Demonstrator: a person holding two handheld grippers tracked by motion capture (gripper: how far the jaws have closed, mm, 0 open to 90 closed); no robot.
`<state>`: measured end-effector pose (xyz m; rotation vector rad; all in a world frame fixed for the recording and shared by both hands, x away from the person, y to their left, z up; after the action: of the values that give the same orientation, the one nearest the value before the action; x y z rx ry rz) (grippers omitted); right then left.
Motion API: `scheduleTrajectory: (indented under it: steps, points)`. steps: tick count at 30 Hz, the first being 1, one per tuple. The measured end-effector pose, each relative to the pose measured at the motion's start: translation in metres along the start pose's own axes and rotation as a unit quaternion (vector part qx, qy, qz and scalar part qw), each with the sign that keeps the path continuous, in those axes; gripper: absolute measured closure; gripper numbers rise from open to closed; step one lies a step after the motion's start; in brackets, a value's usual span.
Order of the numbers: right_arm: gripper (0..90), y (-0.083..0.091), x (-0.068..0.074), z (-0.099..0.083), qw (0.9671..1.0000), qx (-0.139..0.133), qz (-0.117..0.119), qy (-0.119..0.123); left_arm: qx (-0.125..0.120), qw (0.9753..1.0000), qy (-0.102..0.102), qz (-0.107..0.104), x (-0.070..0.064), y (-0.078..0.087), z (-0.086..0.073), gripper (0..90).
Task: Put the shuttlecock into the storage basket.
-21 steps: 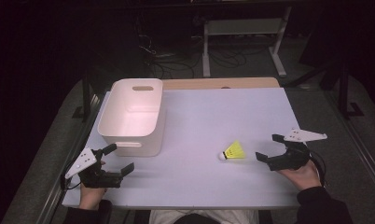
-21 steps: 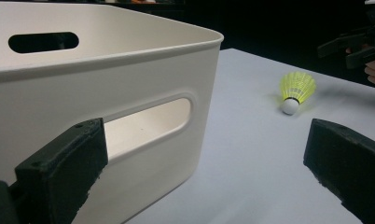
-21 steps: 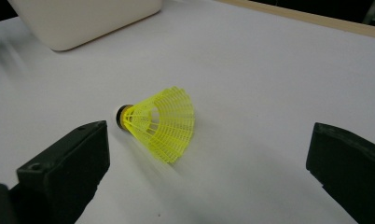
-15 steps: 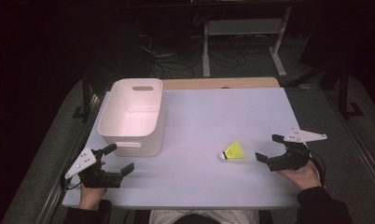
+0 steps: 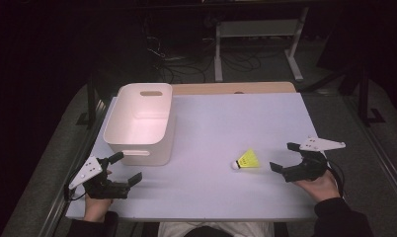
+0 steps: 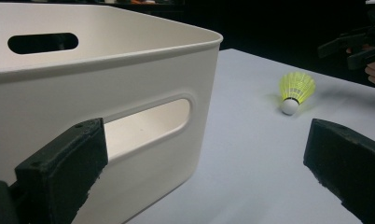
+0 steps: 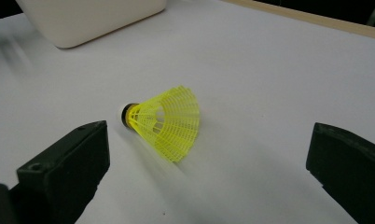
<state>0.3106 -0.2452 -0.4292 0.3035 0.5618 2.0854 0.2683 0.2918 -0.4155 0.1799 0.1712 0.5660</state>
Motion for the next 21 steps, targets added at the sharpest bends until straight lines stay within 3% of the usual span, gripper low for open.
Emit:
scheduleTrajectory:
  steps: [21]
  points:
    - [0.0,-0.0015,0.0085,0.0041,0.9997,0.007,0.012,0.018,0.001,1.0000,-0.001,-0.002,-0.0001,-0.0002,0.0000,0.0]
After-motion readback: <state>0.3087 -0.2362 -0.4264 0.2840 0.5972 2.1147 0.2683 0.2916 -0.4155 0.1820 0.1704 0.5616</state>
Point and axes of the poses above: each handheld gripper's, and its own axes: y roughly backward along the jaws, z roughly out of its top, x roughly to its left, the point moved 3 cm from there along -y, roughly forward along the jaws, and after that the axes turned 12 degrees about -z, right-handed, at the moved point
